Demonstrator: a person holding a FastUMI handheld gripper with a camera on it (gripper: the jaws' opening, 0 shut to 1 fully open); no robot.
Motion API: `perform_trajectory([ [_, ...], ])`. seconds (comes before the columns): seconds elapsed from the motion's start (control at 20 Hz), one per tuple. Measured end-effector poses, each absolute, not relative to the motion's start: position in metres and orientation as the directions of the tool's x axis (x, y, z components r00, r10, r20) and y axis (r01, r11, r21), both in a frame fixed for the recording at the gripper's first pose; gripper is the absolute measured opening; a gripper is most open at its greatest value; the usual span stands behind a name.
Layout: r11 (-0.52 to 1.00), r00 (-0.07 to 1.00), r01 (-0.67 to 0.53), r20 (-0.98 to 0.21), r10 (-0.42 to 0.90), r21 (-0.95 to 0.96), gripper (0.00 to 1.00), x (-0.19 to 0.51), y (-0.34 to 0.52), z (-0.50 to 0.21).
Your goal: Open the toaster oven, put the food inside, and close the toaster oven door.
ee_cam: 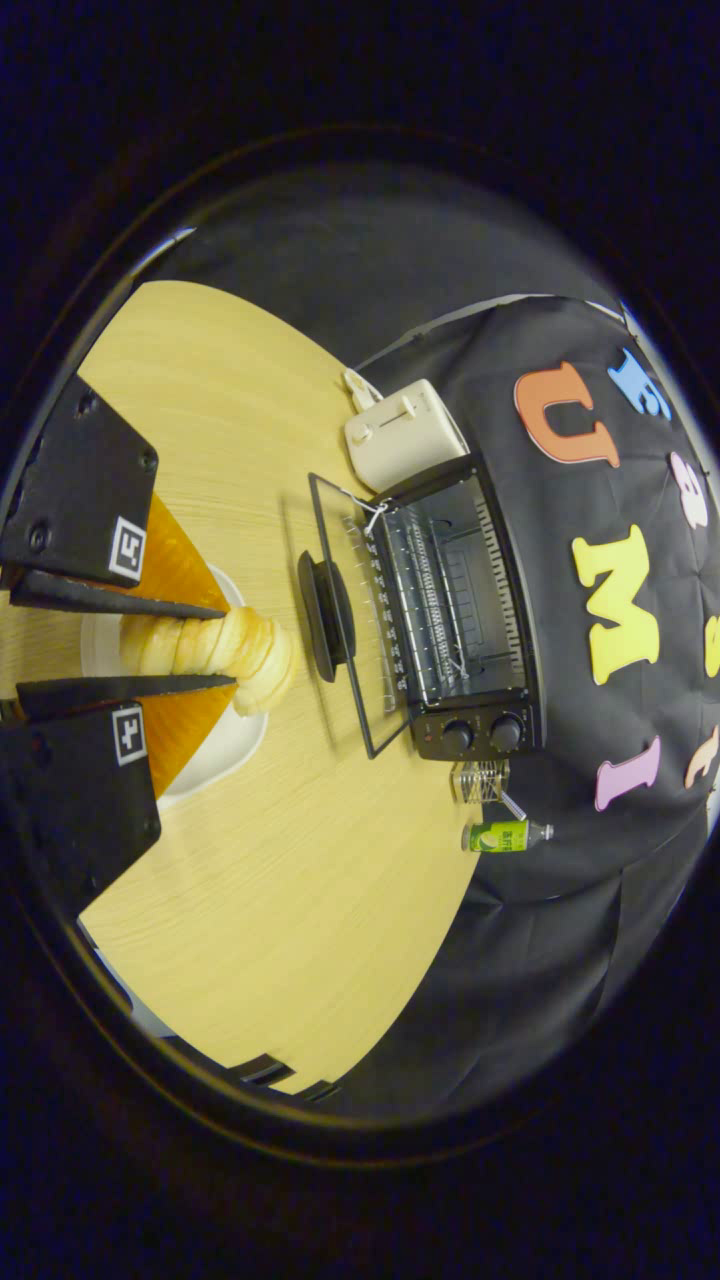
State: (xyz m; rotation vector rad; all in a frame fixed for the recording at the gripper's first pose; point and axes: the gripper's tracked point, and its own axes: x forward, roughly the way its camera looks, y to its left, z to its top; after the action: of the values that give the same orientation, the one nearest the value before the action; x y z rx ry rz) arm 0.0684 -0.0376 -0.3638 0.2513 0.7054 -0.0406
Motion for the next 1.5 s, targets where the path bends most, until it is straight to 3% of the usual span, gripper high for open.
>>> perform_trajectory([
  [0.6,0.932,0.846,0.120,-0.527,0.084,0.341,0.32,0.190,-0.032,-0.320],
  [1.1,0.901,0.843,0.197,-0.535,0.045,0.386,0.32,0.310,-0.034,-0.350],
  [1.5,0.882,0.847,0.252,-0.531,-0.002,0.399,0.32,0.366,-0.041,-0.367],
])
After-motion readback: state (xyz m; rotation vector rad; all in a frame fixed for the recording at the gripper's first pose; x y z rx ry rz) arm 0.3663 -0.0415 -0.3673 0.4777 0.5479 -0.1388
